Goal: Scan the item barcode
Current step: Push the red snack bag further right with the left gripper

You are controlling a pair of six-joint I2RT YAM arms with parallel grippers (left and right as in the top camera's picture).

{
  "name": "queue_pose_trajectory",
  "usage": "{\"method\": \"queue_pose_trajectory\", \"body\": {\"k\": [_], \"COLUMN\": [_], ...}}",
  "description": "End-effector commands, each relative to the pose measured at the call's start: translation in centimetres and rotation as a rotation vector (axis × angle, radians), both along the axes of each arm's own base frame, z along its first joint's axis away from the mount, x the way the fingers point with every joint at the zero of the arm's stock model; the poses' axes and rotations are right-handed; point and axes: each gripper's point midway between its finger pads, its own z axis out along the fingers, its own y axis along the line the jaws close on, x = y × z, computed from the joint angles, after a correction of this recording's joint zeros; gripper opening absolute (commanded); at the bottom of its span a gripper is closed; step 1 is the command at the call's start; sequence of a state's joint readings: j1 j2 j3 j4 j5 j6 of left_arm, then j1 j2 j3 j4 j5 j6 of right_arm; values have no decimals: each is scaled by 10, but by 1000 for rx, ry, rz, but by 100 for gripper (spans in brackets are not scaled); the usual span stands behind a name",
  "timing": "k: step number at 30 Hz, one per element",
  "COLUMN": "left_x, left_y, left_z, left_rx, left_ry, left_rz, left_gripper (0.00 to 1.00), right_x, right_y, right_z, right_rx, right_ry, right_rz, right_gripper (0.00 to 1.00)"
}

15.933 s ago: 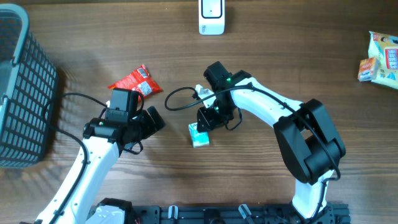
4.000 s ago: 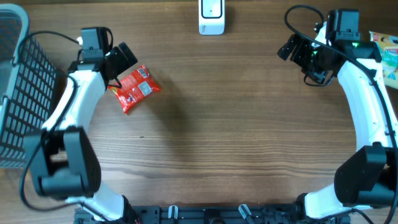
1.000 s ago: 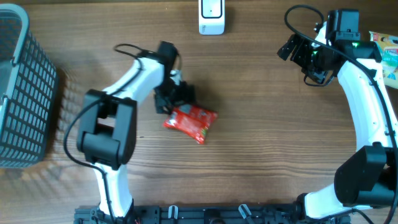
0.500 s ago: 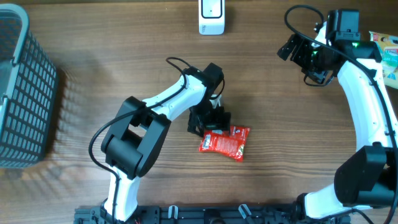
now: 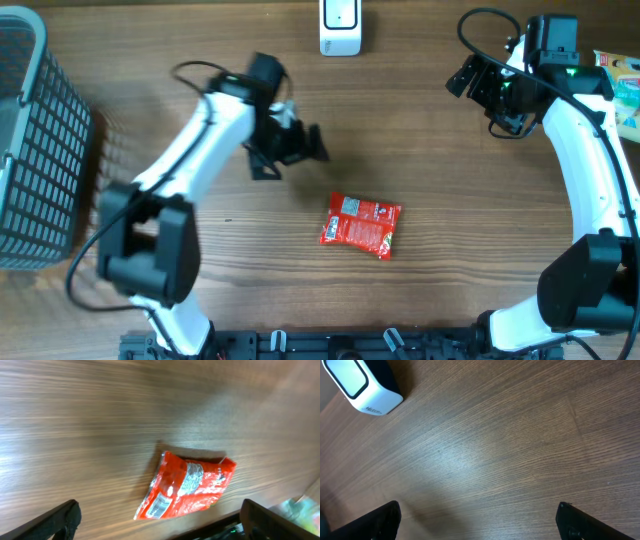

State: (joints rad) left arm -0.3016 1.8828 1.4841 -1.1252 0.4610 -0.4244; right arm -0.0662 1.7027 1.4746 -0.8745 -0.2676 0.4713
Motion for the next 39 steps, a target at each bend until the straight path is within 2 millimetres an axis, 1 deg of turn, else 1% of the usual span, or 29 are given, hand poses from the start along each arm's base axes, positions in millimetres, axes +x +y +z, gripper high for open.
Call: {"method": "queue_pose_trajectory", "body": {"k": [1, 5, 6, 8, 9, 12, 16, 19, 21, 23, 25, 27, 29, 30, 33, 36, 38, 39], "left_x": [-6, -32, -34, -33, -31, -35, -46, -54, -64, -73, -84, -91, -102, -107, -112, -108, -103, -102], "left_y": [20, 22, 26, 40, 47, 54, 62, 62, 57, 49, 38, 29, 17, 7, -21, -44, -58, -62], "left_z": [9, 1, -2, -7, -6, 10, 42, 61, 65, 60, 45, 27, 2, -11, -34, -43, -45, -46], "left_rx": [33, 67, 95, 189, 228, 247, 253, 230, 207, 183, 153, 132, 107, 74, -19, -90, -126, -130], "left_ry": [61, 156, 164, 154, 138, 95, 12, -44, -67, -78, -82, -68, -9, 32, 65, 27, -28, -42], "left_rz": [100, 89, 105, 169, 193, 200, 206, 250, 317, 368, 415, 465, 558, 597, 630, 626, 603, 596], "left_gripper": [100, 100, 100, 100, 100, 100, 100, 100, 100, 100, 100, 100, 100, 100, 100, 100, 99, 98], "right_x": [0, 0, 0, 0, 0, 0, 0, 0, 0, 0, 0, 0, 0, 0, 0, 0, 0, 0], "right_y": [-2, -2, -2, -2, -2, -2, -2, -2, -2, -2, -2, -2, -2, -2, -2, -2, -2, -2], "right_z": [-6, -6, -6, -6, -6, -6, -6, -6, -6, -6, -6, -6, -6, -6, -6, -6, -6, -6], "right_rx": [-8, -8, -8, -8, -8, -8, -8, -8, -8, -8, -8, -7, -8, -8, -8, -8, -8, -8], "right_ry": [16, 16, 16, 16, 16, 16, 16, 16, 16, 16, 16, 16, 16, 16, 16, 16, 16, 16], "right_rz": [-10, -10, -10, -10, -10, -10, -10, -10, -10, -10, -10, -11, -10, -10, -10, -10, -10, -10], "right_gripper": [100, 100, 100, 100, 100, 100, 100, 100, 100, 100, 100, 100, 100, 100, 100, 100, 100, 100]}}
